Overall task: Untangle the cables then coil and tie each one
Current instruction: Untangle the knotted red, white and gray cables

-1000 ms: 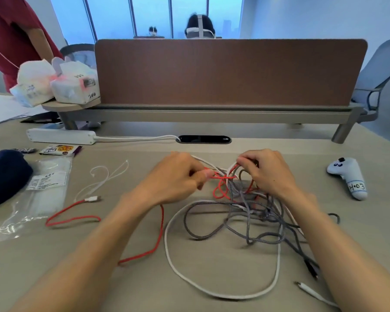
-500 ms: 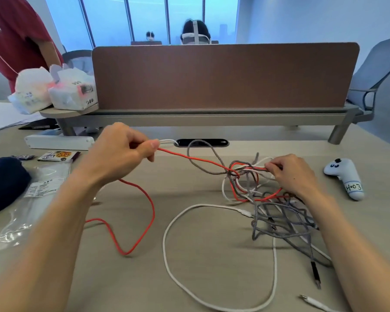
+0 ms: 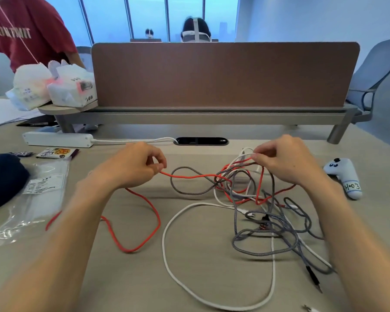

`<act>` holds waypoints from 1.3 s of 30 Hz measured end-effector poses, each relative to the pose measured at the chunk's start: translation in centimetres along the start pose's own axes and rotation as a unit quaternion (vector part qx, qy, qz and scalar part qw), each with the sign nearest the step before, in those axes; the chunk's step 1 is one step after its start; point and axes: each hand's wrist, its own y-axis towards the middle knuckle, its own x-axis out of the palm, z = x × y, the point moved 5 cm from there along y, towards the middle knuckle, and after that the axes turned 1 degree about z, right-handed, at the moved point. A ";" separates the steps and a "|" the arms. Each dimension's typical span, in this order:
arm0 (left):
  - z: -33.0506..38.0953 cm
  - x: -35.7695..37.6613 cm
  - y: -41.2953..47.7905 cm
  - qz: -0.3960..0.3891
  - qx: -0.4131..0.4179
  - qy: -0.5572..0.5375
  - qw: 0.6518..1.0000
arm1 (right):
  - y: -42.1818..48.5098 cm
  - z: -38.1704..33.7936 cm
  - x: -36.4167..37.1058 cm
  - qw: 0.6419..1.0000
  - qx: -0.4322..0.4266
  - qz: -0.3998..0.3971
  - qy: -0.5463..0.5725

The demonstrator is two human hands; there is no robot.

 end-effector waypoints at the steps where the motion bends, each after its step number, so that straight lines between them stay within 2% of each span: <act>1: 0.0 0.2 0.0 -0.009 0.004 0.001 1.000 | -0.2 -0.6 -0.6 0.999 -0.013 0.035 0.014; 4: 0.0 0.5 0.1 -0.023 0.011 0.006 1.000 | -0.9 -2.6 -1.4 0.991 -0.071 0.108 0.041; 6: 0.0 0.8 0.2 -0.031 0.010 0.009 0.999 | -1.4 -4.1 -1.2 0.983 -0.129 0.120 0.046; 8: -0.1 1.2 0.4 -0.033 0.013 -0.002 0.999 | -1.8 -5.7 0.1 0.974 -0.205 0.075 0.058; 10: -0.2 1.4 0.5 -0.035 0.013 -0.005 0.999 | -1.9 -6.3 2.7 0.971 -0.237 -0.019 0.037; 12: -0.2 1.6 0.5 -0.042 0.012 0.007 0.999 | -1.7 -5.4 5.7 0.972 -0.209 -0.102 -0.036; 14: 0.0 1.9 0.3 -0.060 0.013 0.023 0.998 | -1.5 -4.2 7.5 0.969 -0.199 -0.126 -0.079; 17: 1.8 3.0 -0.1 -0.064 0.034 0.028 0.997 | -1.1 -3.1 7.9 0.978 -0.175 -0.104 -0.043; 20: 5.0 5.0 -0.1 -0.036 0.092 -0.015 0.995 | -1.0 -3.5 7.9 0.976 -0.199 -0.084 -0.023; 24: 6.8 7.8 -0.1 -0.036 0.132 -0.061 0.989 | -1.3 -4.0 8.0 0.975 -0.189 -0.106 0.055; 29: 4.9 6.1 0.7 0.055 0.137 -0.086 0.985 | -0.6 -2.1 6.0 0.983 -0.119 -0.052 0.130; 33: 3.0 2.8 1.1 0.157 0.121 -0.150 0.969 | 0.1 1.5 5.7 1.000 -0.010 -0.024 -0.010; 36: 1.8 0.6 0.9 0.225 0.095 -0.218 0.945 | 0.1 3.1 5.3 0.997 0.047 -0.022 -0.054; 39: 1.1 -0.3 0.7 0.256 0.075 -0.287 0.920 | 0.1 3.7 5.1 0.992 0.091 -0.033 -0.078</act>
